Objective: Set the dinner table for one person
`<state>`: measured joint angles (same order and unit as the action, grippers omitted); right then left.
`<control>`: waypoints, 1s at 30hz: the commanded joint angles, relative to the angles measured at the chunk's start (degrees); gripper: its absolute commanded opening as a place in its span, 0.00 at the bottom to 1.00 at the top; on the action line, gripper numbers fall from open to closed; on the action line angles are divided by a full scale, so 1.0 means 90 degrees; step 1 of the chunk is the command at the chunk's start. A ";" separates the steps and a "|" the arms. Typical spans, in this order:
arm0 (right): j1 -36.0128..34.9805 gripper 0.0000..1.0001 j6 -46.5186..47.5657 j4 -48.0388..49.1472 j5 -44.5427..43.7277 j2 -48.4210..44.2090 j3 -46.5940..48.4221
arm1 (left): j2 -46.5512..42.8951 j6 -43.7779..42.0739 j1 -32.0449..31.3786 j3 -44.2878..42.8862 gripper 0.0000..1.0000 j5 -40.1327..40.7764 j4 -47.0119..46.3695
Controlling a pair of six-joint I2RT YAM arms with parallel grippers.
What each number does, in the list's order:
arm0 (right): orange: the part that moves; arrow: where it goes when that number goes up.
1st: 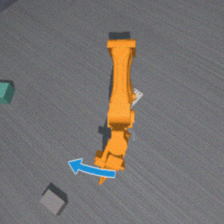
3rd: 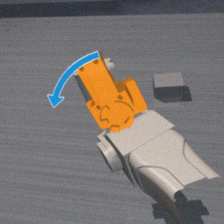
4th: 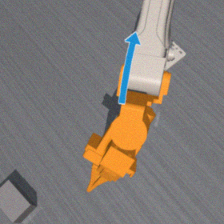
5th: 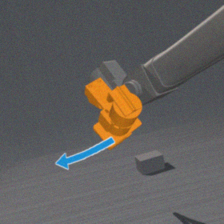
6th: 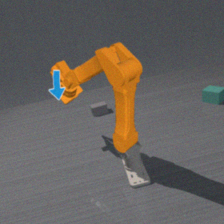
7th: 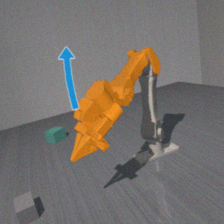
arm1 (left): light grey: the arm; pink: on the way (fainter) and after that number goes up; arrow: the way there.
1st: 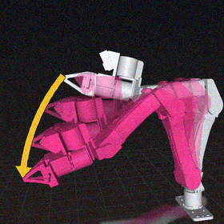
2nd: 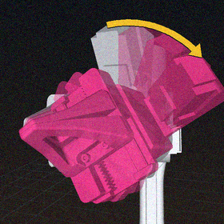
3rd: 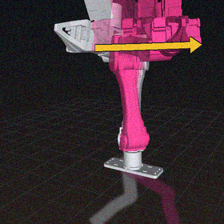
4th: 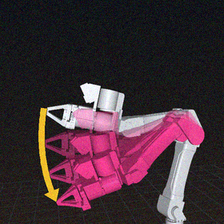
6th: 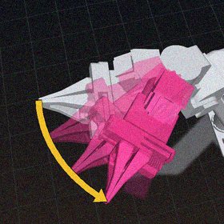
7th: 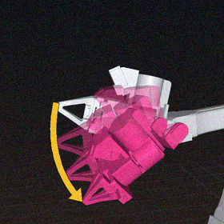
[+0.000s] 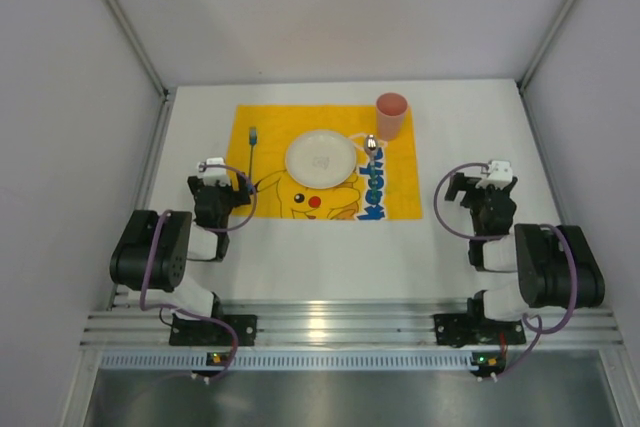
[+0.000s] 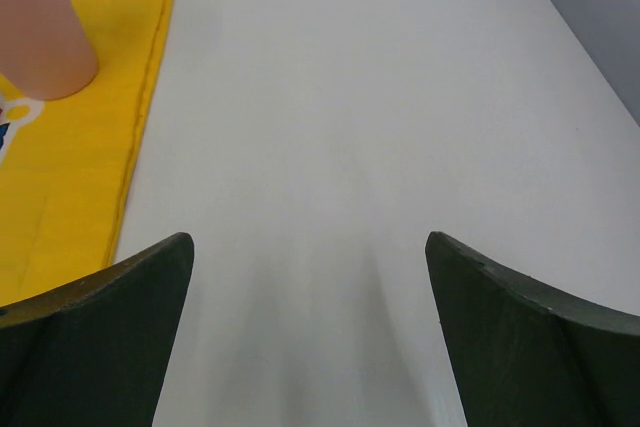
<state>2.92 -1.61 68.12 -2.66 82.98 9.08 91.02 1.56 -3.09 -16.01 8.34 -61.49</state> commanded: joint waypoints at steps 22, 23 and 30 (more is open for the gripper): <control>-0.0275 1.00 0.0315 -0.0205 0.0110 -0.0001 0.0632 | -0.0016 0.0022 0.0041 -0.0125 0.99 -0.0087 -0.0521; -0.0266 1.00 0.0315 -0.0215 0.0110 -0.0001 0.0622 | -0.0016 0.0022 0.0041 -0.0125 0.99 -0.0096 -0.0521; -0.0266 1.00 0.0315 -0.0205 0.0110 -0.0001 0.0632 | -0.0016 0.0022 0.0041 -0.0125 0.99 -0.0087 -0.0521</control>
<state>1.10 0.51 63.83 -1.89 83.02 13.52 91.02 1.56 -3.09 -16.01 8.34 -61.52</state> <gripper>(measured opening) 0.996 0.987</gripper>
